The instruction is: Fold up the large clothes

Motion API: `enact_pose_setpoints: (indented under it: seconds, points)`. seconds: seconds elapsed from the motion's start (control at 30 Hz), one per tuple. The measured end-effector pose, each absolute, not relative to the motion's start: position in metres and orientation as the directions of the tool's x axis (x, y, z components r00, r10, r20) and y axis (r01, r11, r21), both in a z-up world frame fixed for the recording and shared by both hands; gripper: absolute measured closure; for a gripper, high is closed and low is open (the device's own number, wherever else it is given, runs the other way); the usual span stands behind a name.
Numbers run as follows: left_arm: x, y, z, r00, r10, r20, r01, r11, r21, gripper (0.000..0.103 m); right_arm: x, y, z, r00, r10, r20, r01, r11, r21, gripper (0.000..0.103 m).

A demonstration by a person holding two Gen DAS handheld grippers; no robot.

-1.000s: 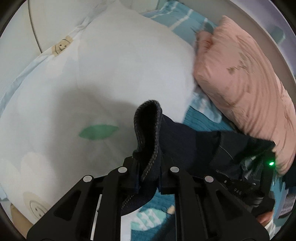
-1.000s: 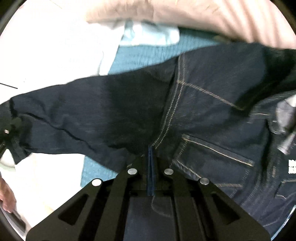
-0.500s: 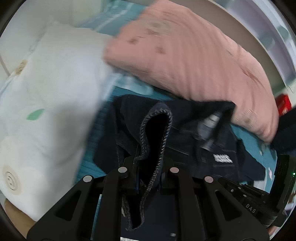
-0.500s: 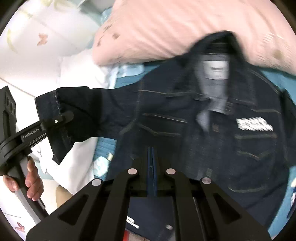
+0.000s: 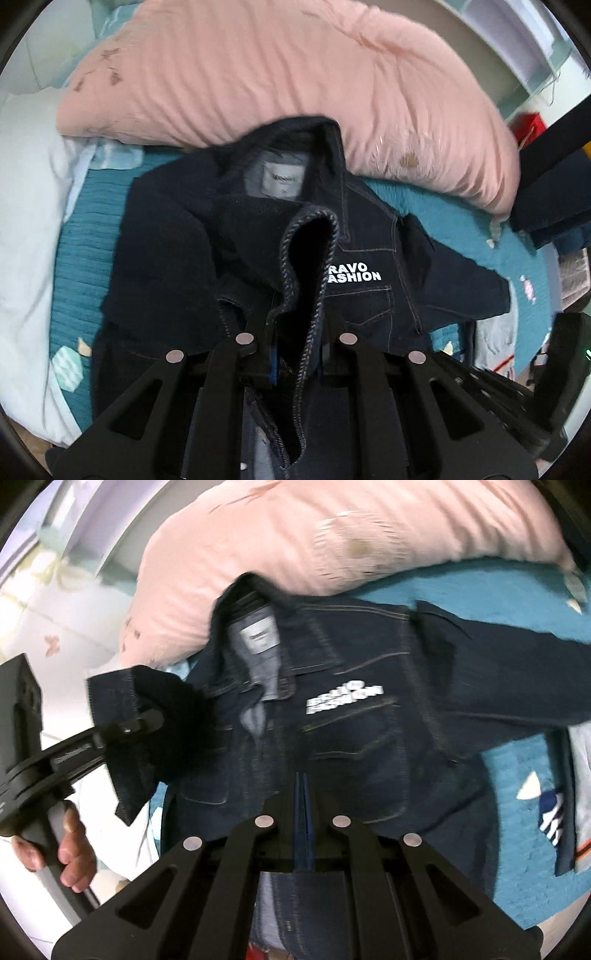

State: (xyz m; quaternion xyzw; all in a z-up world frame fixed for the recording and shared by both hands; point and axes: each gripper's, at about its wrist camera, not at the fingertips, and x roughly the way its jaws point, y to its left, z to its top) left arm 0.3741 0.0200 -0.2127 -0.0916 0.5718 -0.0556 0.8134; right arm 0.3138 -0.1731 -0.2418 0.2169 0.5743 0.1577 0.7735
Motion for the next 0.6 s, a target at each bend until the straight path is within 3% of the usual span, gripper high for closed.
enact_pose_setpoints:
  seconds: [0.47, 0.6]
  points:
    - [0.432, -0.035, -0.336, 0.189, -0.079, -0.979, -0.077, 0.992, -0.095, 0.089, 0.283, -0.246, -0.296, 0.280, 0.488, -0.827, 0.118, 0.837, 0.534, 0.098]
    - [0.441, -0.047, -0.371, 0.147, -0.030, -0.989, -0.052, 0.998, -0.038, 0.076, 0.281, -0.250, -0.307, 0.260, 0.484, -0.836, 0.136, 0.839, 0.527, 0.098]
